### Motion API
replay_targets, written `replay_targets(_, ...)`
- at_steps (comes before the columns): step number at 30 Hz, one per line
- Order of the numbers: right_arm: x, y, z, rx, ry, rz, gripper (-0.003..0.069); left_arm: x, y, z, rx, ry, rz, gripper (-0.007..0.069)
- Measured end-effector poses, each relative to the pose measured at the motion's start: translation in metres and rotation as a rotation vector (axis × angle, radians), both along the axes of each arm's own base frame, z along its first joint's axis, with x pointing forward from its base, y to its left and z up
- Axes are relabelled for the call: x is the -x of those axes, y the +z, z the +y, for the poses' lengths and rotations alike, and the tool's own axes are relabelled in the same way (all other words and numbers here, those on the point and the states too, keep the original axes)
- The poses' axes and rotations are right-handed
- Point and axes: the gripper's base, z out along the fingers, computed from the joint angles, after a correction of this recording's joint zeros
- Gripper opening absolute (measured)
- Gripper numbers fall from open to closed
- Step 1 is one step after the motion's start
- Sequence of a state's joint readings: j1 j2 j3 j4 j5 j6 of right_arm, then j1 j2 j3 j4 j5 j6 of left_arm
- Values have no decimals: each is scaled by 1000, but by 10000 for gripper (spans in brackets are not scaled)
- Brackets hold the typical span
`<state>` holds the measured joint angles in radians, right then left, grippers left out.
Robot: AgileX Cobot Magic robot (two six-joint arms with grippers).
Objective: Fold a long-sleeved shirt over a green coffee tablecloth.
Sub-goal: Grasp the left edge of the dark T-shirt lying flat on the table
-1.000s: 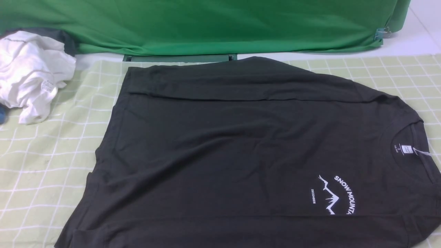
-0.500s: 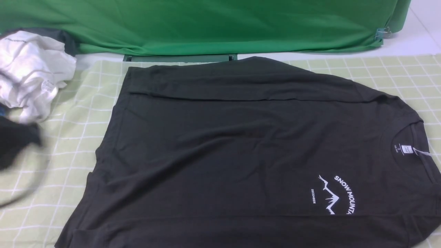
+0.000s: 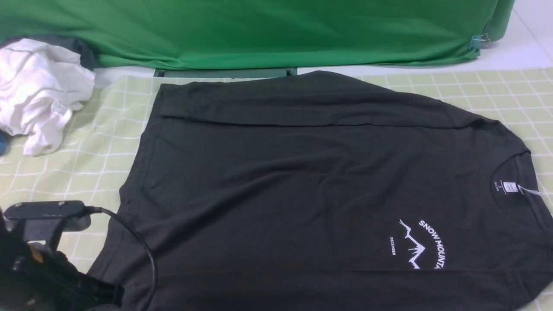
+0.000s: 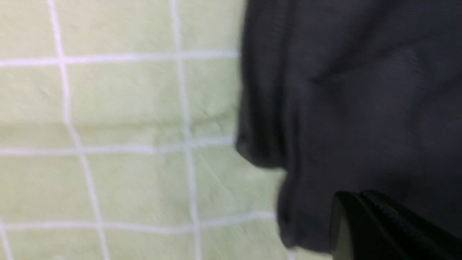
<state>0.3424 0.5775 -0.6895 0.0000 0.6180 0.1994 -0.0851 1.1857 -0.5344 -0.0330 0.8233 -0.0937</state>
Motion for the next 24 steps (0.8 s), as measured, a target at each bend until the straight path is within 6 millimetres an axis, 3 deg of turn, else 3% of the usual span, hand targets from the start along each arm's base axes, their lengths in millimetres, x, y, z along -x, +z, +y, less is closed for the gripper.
replay_targets(6,-19,-17,33,81,189,135,-2,-14,-9,0,-24,-22,-56,57)
replay_targets(10,-22,-19,51,72,283,130,-2,-21,-16,0,-28,-26,-55,200)
replay_targets(11,-22,-19,52,70,286,128,-2,-21,-16,0,-29,-26,-53,200)
replay_targets(17,-21,-17,62,43,340,96,7,-29,-30,-1,-32,-28,-33,373)
replay_targets(20,-21,-17,63,41,343,94,9,-30,-33,-1,-33,-28,-18,368)
replay_targets(24,-21,-17,63,40,343,93,9,-30,-34,-1,-27,-22,-14,292)
